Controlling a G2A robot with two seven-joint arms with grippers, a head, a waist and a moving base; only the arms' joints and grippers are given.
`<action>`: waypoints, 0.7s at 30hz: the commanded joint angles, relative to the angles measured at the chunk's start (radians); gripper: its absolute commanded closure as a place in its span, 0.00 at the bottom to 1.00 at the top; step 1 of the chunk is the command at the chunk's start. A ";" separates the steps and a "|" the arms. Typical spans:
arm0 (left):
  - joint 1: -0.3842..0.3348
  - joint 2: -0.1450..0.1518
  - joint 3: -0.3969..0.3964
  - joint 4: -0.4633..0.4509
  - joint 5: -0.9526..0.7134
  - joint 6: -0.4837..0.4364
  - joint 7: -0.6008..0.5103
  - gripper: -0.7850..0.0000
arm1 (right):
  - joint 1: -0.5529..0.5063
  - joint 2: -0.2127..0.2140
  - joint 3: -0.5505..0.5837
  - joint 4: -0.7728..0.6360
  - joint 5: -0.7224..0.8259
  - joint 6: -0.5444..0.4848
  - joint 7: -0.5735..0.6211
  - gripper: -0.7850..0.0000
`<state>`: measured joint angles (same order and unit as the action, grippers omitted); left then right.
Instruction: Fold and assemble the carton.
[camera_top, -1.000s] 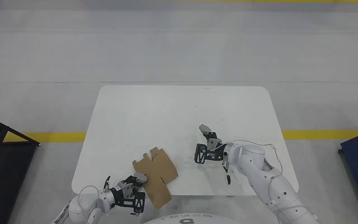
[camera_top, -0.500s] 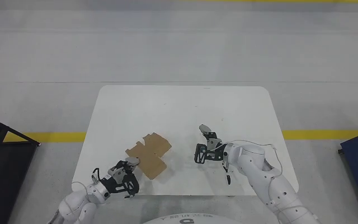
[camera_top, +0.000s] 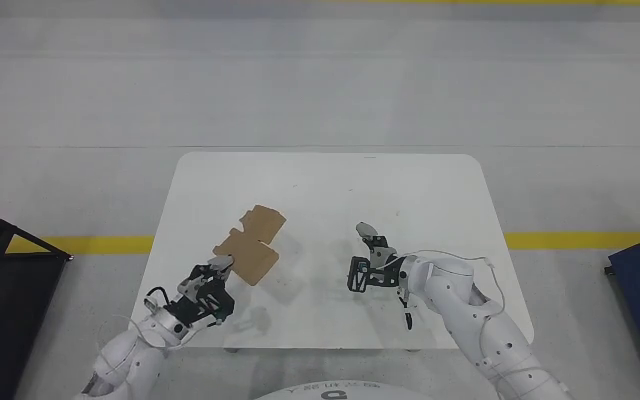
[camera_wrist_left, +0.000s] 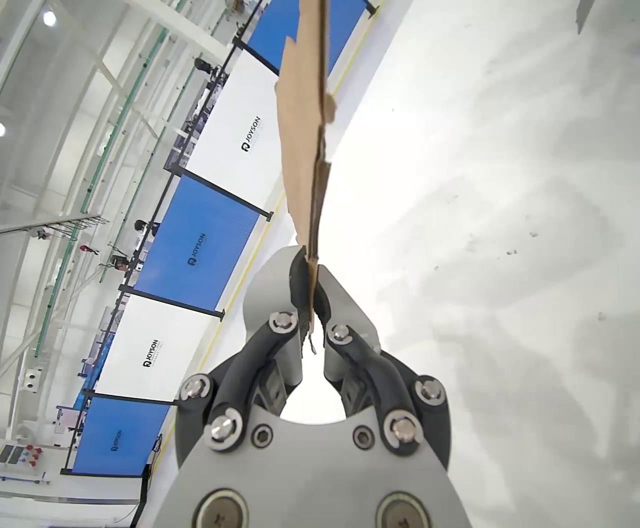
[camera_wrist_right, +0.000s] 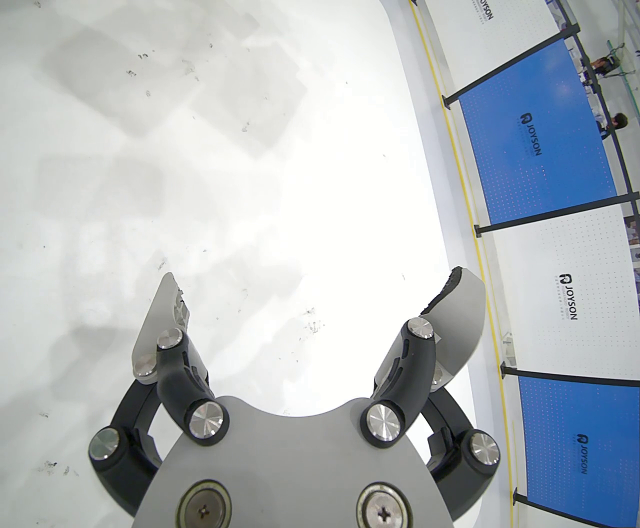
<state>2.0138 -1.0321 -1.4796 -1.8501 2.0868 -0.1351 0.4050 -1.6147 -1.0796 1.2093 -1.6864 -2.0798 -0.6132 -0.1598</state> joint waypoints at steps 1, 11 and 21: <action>-0.051 -0.002 0.006 0.040 -0.195 -0.139 0.034 1.00 | 0.031 0.001 -0.010 0.038 0.034 -0.022 -0.126 0.00; -0.282 -0.016 0.087 0.143 -0.590 -0.483 -0.121 1.00 | 0.188 -0.004 -0.057 0.253 0.155 -0.093 -0.463 0.00; -0.291 -0.018 0.090 0.146 -0.615 -0.481 -0.133 1.00 | 0.188 -0.004 -0.057 0.253 0.155 -0.093 -0.463 0.00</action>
<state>1.7232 -1.0498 -1.3899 -1.7042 1.4722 -0.6164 0.2722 -1.4271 -1.0840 1.1525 -1.4333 -1.9253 -0.7063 -0.6222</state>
